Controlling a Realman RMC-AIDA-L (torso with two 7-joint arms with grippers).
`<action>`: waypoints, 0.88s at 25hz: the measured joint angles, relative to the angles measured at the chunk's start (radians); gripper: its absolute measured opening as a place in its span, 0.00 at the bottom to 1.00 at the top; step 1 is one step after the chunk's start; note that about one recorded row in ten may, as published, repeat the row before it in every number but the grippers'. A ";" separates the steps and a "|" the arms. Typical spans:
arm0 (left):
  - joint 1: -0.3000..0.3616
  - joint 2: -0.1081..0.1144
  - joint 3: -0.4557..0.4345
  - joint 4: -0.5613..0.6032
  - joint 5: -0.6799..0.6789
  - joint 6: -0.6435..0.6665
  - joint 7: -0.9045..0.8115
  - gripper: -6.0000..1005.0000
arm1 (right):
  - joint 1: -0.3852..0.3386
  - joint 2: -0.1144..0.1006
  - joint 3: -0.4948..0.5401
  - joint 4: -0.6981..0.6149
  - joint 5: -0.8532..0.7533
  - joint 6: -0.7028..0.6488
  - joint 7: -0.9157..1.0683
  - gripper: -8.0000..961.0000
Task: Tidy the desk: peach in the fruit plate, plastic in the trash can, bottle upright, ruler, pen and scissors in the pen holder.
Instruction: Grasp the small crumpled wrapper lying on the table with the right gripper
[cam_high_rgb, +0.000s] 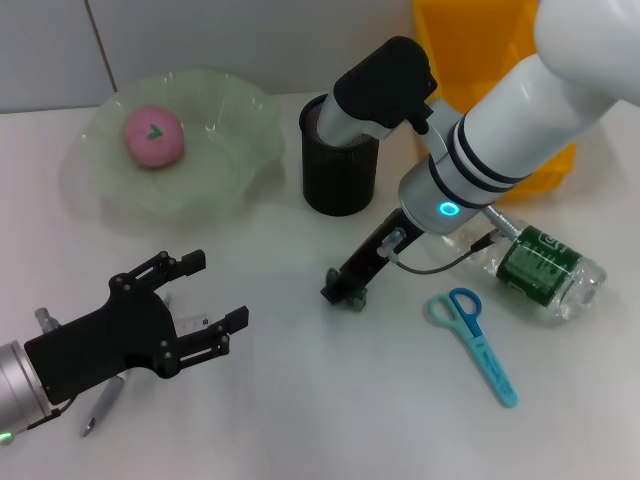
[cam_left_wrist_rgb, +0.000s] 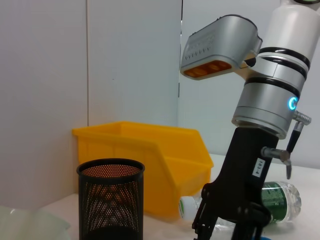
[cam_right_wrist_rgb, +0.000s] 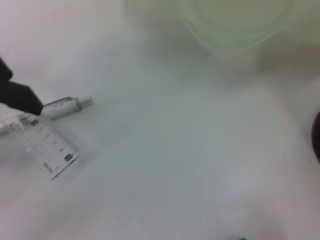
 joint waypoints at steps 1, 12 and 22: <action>0.000 0.000 0.000 0.000 0.000 0.000 0.000 0.86 | 0.001 0.000 0.000 0.005 0.001 0.009 0.000 0.83; -0.001 -0.001 0.000 0.000 0.002 0.000 0.003 0.86 | 0.023 0.000 -0.002 0.048 0.011 0.029 -0.004 0.56; 0.001 -0.001 -0.003 -0.002 0.002 -0.005 0.006 0.86 | 0.007 0.000 -0.002 0.048 0.013 0.028 -0.004 0.47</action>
